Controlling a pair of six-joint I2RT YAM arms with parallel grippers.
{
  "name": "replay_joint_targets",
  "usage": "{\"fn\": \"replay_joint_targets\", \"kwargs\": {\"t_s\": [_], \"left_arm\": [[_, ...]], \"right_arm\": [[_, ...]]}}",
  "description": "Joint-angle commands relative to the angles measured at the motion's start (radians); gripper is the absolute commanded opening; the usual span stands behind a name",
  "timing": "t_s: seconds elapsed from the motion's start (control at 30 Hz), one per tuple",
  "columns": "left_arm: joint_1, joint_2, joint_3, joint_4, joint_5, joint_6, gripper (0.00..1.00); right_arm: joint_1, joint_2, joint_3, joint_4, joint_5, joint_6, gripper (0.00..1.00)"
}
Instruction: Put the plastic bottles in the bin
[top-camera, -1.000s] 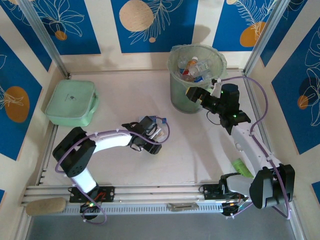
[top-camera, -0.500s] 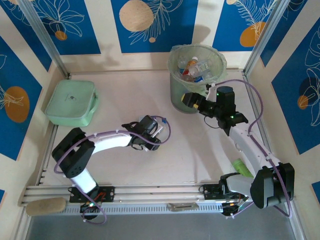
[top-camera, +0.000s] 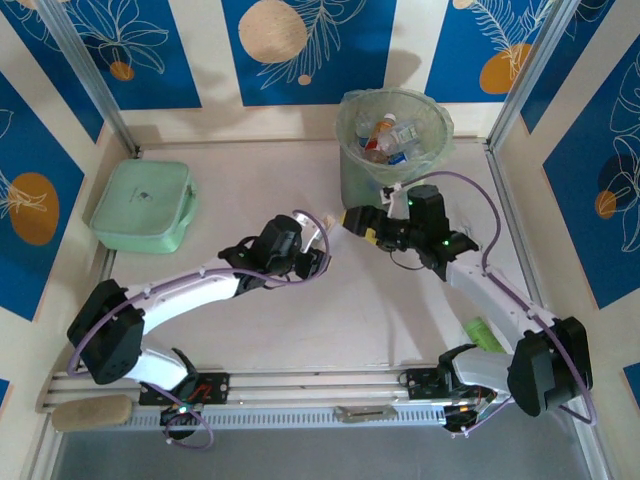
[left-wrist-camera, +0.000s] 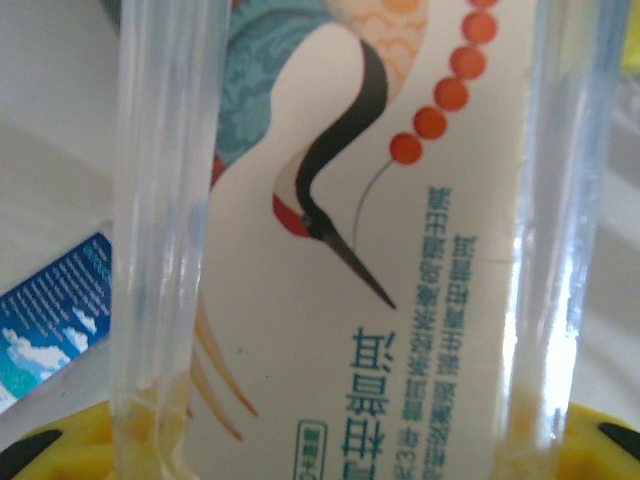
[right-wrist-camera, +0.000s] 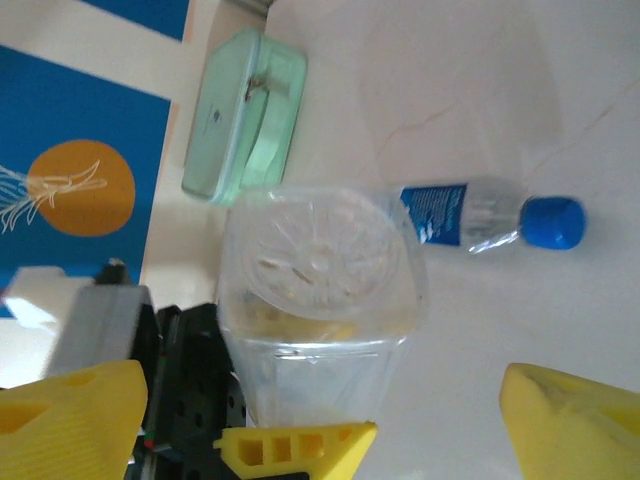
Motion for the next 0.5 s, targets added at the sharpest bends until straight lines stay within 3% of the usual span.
{"fn": "replay_joint_targets", "kwargs": {"t_s": [0.0,0.47], "left_arm": [[-0.008,-0.035,-0.015,0.077,0.025,-0.037,0.47],[-0.008,-0.073,-0.078,0.173,0.115,-0.069,0.48]], "right_arm": [[0.019,0.034,0.030,0.031,-0.037,0.022,0.90],[0.058,0.131,0.058,0.155,-0.054,0.070,0.79]]}}
